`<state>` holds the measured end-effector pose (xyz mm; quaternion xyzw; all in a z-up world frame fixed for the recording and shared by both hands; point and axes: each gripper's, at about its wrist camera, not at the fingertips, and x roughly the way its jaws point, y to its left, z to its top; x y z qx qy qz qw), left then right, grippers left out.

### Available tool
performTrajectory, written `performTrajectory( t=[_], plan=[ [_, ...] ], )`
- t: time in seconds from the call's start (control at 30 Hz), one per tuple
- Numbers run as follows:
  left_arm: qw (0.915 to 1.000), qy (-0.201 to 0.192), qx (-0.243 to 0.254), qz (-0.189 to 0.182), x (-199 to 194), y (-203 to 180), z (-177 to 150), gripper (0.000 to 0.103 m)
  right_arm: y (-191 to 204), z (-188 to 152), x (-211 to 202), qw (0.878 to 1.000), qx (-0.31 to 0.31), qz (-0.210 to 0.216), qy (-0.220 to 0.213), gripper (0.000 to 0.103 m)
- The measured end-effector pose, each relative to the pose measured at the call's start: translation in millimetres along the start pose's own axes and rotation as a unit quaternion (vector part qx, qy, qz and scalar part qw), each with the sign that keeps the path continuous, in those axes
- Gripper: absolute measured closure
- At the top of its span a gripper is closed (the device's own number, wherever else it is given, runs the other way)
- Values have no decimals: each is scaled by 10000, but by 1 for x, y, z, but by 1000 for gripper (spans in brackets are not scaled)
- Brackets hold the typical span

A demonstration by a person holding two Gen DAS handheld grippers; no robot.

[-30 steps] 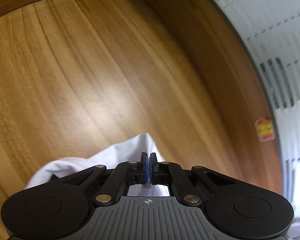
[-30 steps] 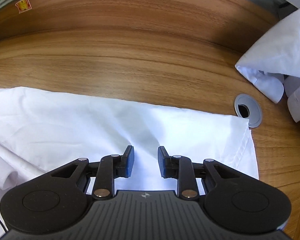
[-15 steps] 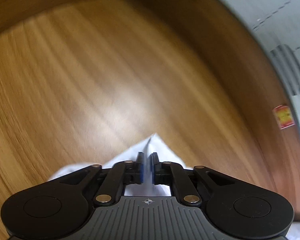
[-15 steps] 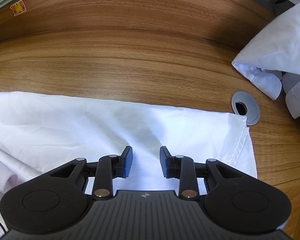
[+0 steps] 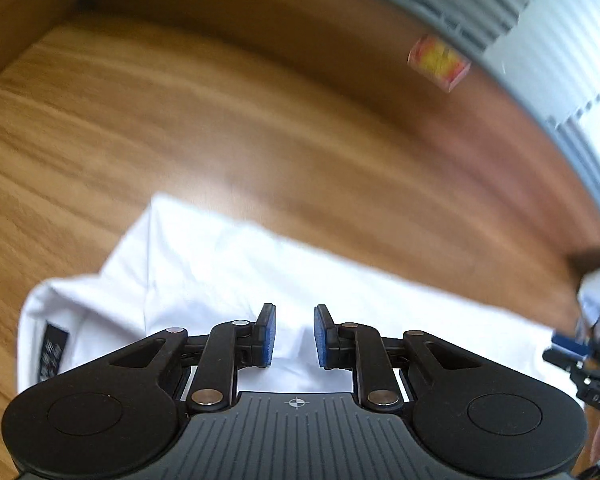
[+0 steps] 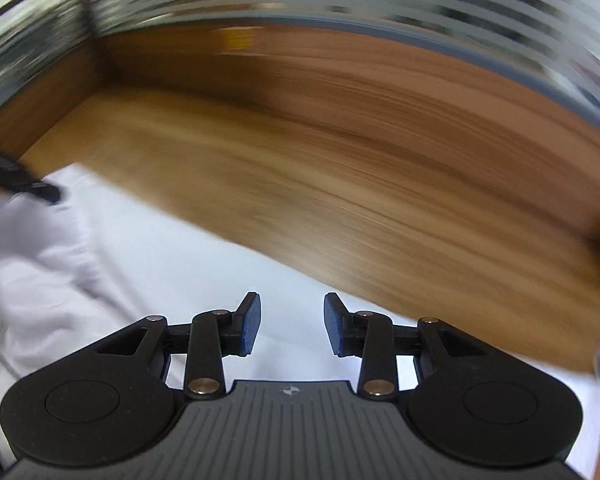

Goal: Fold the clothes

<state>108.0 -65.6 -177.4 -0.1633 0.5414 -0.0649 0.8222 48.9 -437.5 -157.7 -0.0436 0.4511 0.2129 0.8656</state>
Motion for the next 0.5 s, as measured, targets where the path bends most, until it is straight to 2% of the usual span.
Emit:
performTrajectory(
  t=[0.07,0.17,0.3,0.5],
  plan=[
    [9998,174,84,83,10,-3,-8,81,22,11,12,9981,-513,341,-8,53],
    [9998,190,-7,113,13,10,-20,82,53,28,29,9883,-1276,839,-21,53],
    [9997,139,-211,56,12,22,-23,84,92,53,56,9643,-2291,1331,17,53],
    [9987,26,-500,-31,11,40,-23,96,127,80,95,9321,-3132,1810,166,53]
  ],
)
